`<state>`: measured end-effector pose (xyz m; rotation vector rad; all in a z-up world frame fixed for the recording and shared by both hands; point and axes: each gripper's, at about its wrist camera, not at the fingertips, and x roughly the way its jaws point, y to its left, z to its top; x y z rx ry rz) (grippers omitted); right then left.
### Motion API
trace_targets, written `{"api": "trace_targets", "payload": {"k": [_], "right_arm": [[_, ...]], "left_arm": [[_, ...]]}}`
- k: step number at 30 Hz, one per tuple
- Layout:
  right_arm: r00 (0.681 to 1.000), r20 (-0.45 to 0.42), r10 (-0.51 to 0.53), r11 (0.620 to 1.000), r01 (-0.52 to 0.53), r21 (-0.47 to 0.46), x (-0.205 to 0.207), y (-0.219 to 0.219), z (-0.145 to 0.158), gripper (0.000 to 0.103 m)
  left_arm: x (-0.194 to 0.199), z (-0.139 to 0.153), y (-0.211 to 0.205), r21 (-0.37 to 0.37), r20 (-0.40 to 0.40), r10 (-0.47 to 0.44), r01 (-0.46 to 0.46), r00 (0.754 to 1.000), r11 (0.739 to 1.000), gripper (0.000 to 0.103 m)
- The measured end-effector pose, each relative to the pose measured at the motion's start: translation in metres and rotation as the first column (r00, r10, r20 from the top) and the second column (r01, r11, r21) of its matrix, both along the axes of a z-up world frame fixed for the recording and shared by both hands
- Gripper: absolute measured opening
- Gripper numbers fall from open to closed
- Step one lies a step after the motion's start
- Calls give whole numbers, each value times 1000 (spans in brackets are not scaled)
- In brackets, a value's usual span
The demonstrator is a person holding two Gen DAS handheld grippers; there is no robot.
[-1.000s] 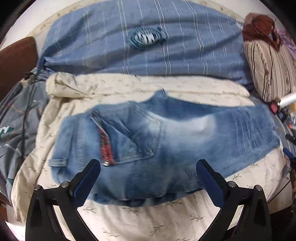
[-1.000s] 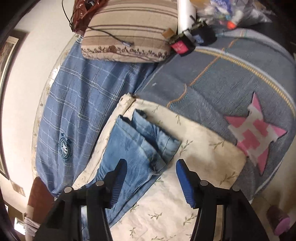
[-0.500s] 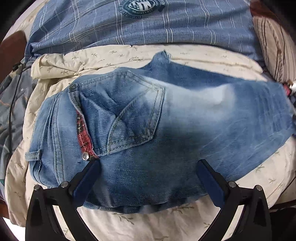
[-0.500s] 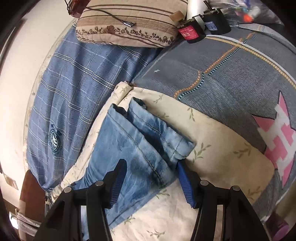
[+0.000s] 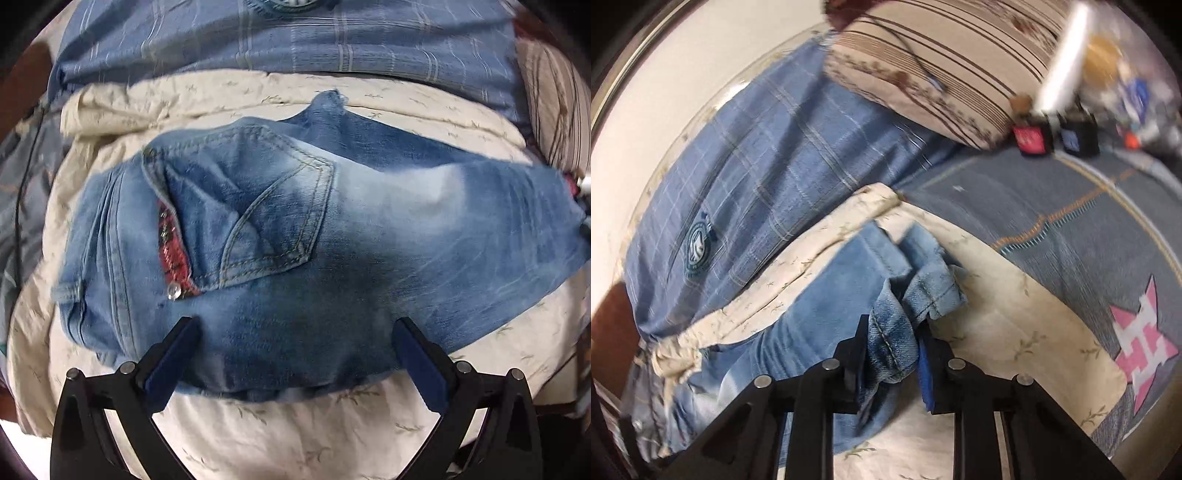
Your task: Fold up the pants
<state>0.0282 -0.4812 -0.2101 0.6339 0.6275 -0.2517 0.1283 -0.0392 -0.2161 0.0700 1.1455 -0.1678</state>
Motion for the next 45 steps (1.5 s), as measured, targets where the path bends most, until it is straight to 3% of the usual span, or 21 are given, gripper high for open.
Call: {"api": "trace_targets", "payload": {"k": [7, 15, 19, 21, 25, 28, 31, 34, 36, 38, 41, 45], "right_arm": [[995, 13, 103, 973, -98, -209, 13, 58, 22, 23], [954, -34, 299, 893, -292, -342, 31, 135, 23, 23], [897, -52, 439, 839, -430, -332, 38, 176, 18, 23], [853, -88, 514, 793, -512, -330, 43, 203, 11, 23], [752, -194, 630, 721, -659, -213, 55, 242, -12, 31], [726, -202, 657, 676, -686, -267, 51, 255, -11, 34], [705, -136, 696, 679, -707, -197, 46, 247, -5, 59], [707, -31, 706, 687, -696, -210, 35, 234, 12, 59], [735, 37, 677, 724, -656, -213, 26, 216, 22, 59], [783, 59, 619, 775, -597, -206, 23, 196, 26, 59], [847, 31, 530, 837, -517, -181, 25, 172, 21, 58], [875, -53, 482, 862, -484, -152, 37, 163, 8, 52]], "left_arm": [[-1, 11, 23, -120, -64, 43, -50, 997, 992, 103], [3, 20, 45, -194, -94, 86, -103, 992, 975, 103], [7, 23, 54, -222, -98, 99, -119, 990, 968, 103], [10, 24, 58, -218, -98, 113, -132, 989, 967, 103], [12, 25, 63, -196, -81, 138, -151, 987, 969, 103], [13, 23, 66, -195, -85, 142, -157, 986, 968, 103], [13, 27, 62, -192, -81, 139, -152, 987, 970, 103], [16, 40, 53, -197, -50, 111, -119, 993, 973, 103], [18, 54, 42, -190, 1, 88, -87, 996, 978, 103], [23, 69, 27, -176, 55, 63, -52, 996, 983, 103], [35, 85, -7, -143, 114, -9, 25, 993, 989, 103], [59, 90, -50, -100, 129, -85, 98, 988, 990, 103]]}}
